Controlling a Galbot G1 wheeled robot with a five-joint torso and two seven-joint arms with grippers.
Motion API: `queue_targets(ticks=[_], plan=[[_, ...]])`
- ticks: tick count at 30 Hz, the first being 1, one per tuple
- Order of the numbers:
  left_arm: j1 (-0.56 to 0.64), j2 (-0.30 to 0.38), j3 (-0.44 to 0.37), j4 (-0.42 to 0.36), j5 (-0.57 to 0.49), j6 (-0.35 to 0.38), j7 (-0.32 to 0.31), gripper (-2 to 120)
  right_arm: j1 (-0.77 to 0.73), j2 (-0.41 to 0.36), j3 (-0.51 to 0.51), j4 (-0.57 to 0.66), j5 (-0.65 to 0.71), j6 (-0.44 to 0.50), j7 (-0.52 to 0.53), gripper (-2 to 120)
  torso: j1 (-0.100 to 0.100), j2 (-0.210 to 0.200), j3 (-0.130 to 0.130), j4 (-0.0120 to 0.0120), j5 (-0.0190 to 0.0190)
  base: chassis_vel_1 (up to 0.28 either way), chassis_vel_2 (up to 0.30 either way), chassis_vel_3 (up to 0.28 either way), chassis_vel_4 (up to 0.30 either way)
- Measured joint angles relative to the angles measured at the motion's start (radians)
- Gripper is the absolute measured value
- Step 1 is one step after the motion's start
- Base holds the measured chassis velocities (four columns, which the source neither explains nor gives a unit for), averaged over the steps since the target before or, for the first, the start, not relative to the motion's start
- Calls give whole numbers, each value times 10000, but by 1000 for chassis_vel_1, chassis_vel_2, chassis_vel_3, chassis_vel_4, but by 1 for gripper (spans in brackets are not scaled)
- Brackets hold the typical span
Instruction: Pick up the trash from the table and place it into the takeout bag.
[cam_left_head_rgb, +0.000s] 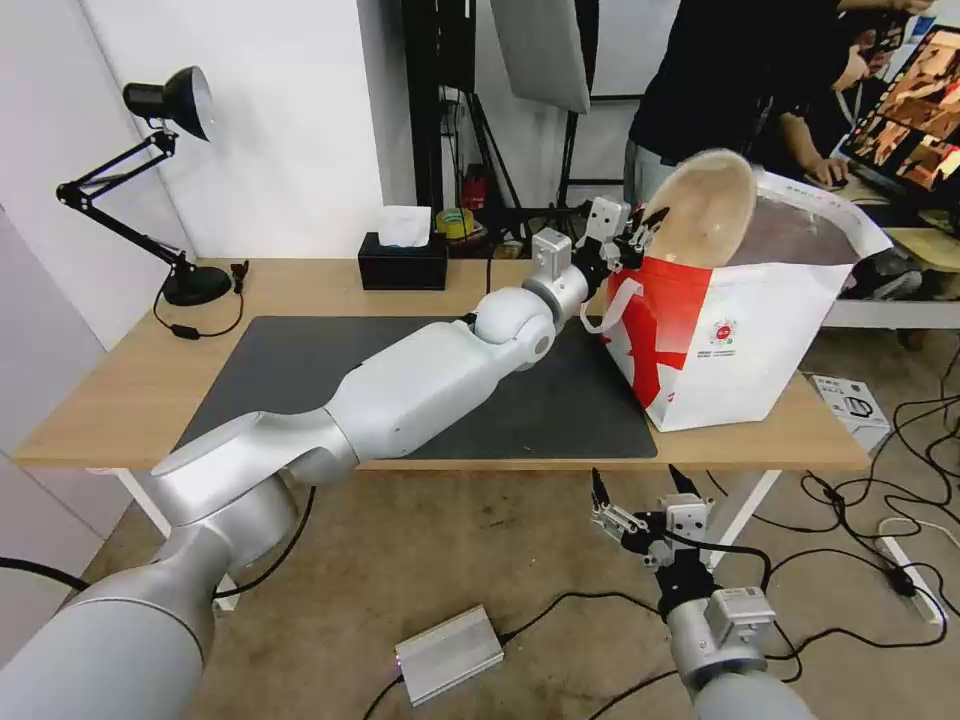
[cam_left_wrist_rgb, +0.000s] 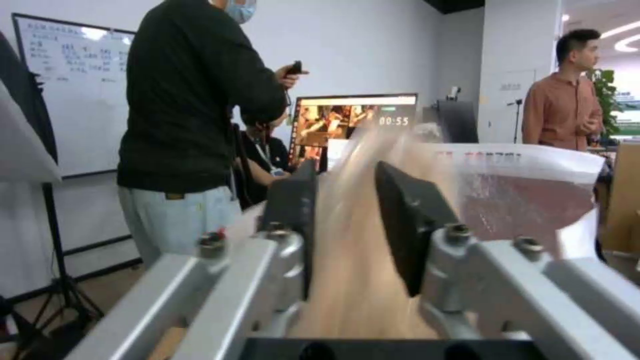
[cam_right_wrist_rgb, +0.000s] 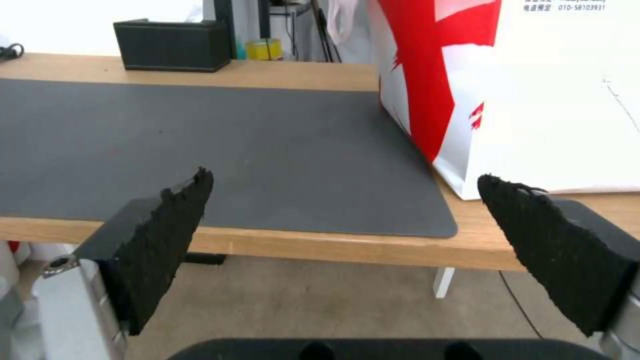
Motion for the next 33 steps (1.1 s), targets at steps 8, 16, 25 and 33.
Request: queue_targets(ticks=[8,16,25,33], plan=[[-47,5,51,-111,-102,-30,-36,61,0,0,0,0,0,0,0,100,0,0,0,-1,0,0,0,0,0],[-127,50,113,-340,-122,-29,-196,92,-1,0,0,0,0,0,0,100,-1,0,0,-1,0,0,0,0,0],[-25,399,-78,-900,-86,-274,-700,100,0,0,0,0,0,0,0,100,0,1,1,0,0,0,0,0,0],[493,1319,-237,-2212,1142,-744,-1930,100,-1,0,0,0,0,0,0,100,0,1,0,0,-1,0,0,0,0]])
